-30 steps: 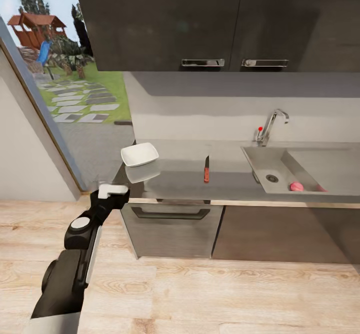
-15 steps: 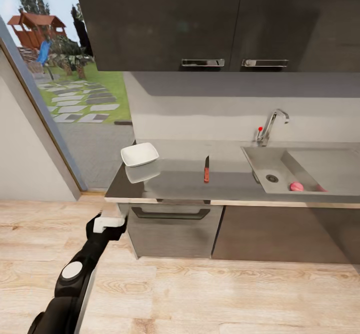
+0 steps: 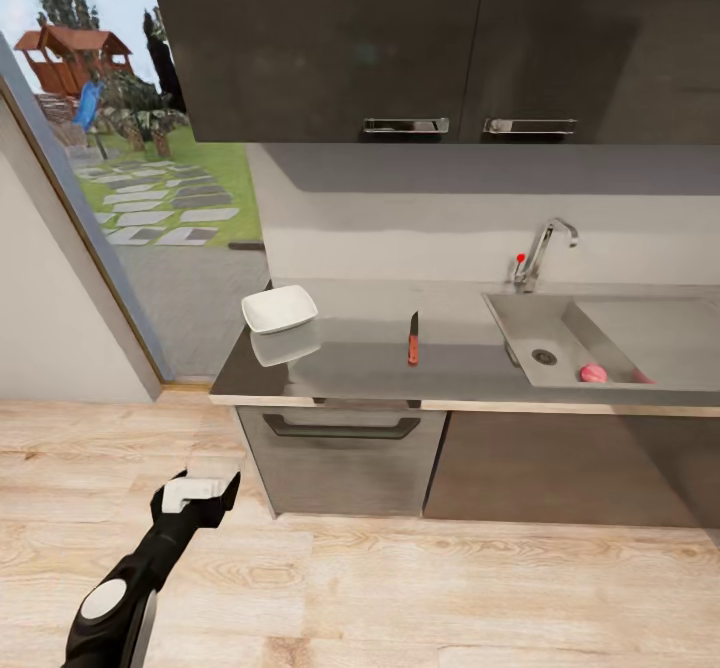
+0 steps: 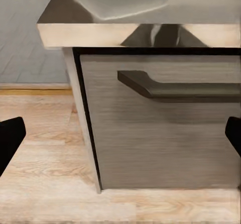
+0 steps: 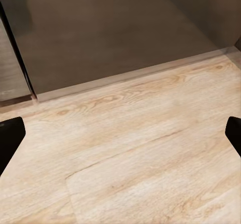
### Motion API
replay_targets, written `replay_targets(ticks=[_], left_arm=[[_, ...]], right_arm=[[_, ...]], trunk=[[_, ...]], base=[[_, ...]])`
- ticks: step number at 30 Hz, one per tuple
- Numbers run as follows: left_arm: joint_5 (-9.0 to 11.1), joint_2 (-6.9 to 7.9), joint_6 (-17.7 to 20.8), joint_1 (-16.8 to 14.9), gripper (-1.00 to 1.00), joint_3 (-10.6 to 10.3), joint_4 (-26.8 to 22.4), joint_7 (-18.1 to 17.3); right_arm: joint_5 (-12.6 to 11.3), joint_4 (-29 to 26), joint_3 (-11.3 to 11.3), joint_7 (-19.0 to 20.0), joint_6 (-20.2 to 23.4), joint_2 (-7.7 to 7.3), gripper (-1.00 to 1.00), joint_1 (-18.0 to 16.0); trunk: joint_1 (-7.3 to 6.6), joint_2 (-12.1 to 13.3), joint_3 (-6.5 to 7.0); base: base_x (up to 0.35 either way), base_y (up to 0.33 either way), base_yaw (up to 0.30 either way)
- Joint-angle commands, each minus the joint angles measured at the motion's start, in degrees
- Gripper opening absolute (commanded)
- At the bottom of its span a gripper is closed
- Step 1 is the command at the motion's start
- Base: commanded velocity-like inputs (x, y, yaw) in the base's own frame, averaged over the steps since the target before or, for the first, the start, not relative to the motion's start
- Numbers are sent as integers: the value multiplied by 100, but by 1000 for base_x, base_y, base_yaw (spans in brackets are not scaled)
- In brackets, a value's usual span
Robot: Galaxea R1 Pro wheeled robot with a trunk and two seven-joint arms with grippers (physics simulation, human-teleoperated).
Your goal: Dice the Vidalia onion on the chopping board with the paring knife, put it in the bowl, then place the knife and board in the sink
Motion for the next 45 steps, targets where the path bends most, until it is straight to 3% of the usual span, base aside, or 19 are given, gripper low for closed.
replay_targets(ticks=[1, 4, 5, 8, 12, 13, 17, 18, 26, 32, 40, 45], left_arm=[[-36, -16, 58, -4, 100, 24, 4, -39], [-36, -45, 332, 0, 100, 48, 34, 201], [-33, -53, 538, 1, 100, 58, 40, 714], [-1, -57, 638, 2, 100, 62, 57, 1429], [134, -60, 658, 2, 100, 64, 67, 1831], [293, -69, 644, 2, 100, 64, 97, 1947], [441, -74, 582, 2, 100, 64, 207, 1998], [478, -89, 295, 6, 100, 60, 287, 2003], [491, -156, -96, 277, 100, -35, 640, 2004], [484, -163, -406, 637, 100, -520, 698, 2004], [493, -139, -503, 966, 100, -640, 694, 2000], [494, -60, -485, 1003, 100, -649, 1334, 1996]], right_arm=[[-51, 1, -3, 39, -27, 1, 100, -4], [-51, 1, -3, 39, -27, 1, 100, -4], [-51, 1, -3, 40, -27, 1, 100, -4], [-51, 1, -3, 41, -27, 1, 100, -4], [-51, 1, -3, 41, -27, 1, 100, -4], [-51, 1, -3, 41, -27, 1, 100, -4], [-51, 1, -3, 41, -27, 1, 100, -4], [-51, 1, -3, 41, -27, 1, 100, -4], [-51, 1, -3, 38, -27, 1, 100, -4], [-51, 1, -3, 39, -27, 1, 100, -4], [-51, 1, -3, 38, -27, 1, 100, -4], [-51, 1, -3, 41, -27, 3, 100, -4]], trunk=[[3, -11, -11], [3, -11, -11], [3, -11, -11], [3, -11, -11], [3, -11, -11], [3, -11, -11], [3, -11, -11], [3, -11, -11], [3, -11, -11], [3, -11, -11], [3, -11, -11], [3, -11, -11]], base=[[0, 0, 0], [0, 0, 0], [0, 0, 0], [0, 0, 0], [0, 0, 0], [0, 0, 0], [0, 0, 0], [0, 0, 0], [0, 0, 0], [0, 0, 0], [0, 0, 0], [0, 0, 0]])
